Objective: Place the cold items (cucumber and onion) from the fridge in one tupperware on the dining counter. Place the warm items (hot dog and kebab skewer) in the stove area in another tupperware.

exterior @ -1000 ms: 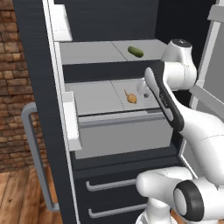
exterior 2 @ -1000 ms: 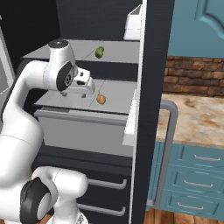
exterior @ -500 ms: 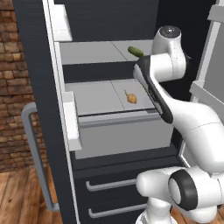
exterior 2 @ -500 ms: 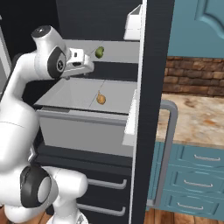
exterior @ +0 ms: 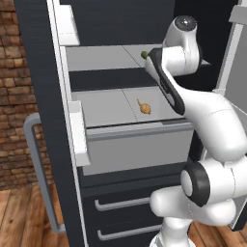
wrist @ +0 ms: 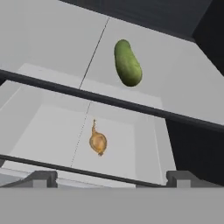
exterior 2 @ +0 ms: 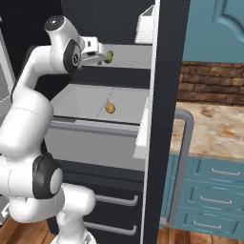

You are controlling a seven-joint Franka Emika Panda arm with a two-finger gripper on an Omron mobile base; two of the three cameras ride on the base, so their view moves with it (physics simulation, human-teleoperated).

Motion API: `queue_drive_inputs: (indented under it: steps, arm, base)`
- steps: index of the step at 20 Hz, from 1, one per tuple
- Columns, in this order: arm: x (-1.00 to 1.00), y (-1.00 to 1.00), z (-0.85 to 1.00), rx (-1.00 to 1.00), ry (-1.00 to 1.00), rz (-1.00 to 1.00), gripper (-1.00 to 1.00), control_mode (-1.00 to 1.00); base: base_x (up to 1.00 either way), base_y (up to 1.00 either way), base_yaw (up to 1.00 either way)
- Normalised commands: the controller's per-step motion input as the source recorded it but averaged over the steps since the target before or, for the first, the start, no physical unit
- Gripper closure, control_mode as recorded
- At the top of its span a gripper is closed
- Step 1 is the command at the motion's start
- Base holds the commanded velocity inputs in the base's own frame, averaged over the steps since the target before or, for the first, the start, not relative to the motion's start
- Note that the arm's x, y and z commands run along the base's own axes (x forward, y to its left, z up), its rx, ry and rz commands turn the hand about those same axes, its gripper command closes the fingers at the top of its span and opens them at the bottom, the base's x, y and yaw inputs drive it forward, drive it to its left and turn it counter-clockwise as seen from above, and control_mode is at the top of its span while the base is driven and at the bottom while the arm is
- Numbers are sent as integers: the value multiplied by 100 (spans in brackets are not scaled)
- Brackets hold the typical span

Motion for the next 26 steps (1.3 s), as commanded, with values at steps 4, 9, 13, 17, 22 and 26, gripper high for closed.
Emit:
queue_drive_inputs:
  steps: [4, 9, 13, 17, 22, 26]
  arm:
    - [60, 0, 15, 4, -7, 0, -100, -100]
    - [69, 1, -2, 0, 0, 0, -100, -100]
    - [83, -3, -4, 6, 0, 1, -100, -100]
    - [74, -3, -22, 3, 3, 3, -100, -100]
    - [72, -32, -8, 5, 2, 3, -100, -100]
    - [63, -10, -32, 3, 14, 1, -100, -100]
  base:
    - [0, 0, 0]
    - [0, 0, 0]
    - [0, 0, 0]
    - [0, 0, 0]
    - [0, 0, 0]
    - [0, 0, 0]
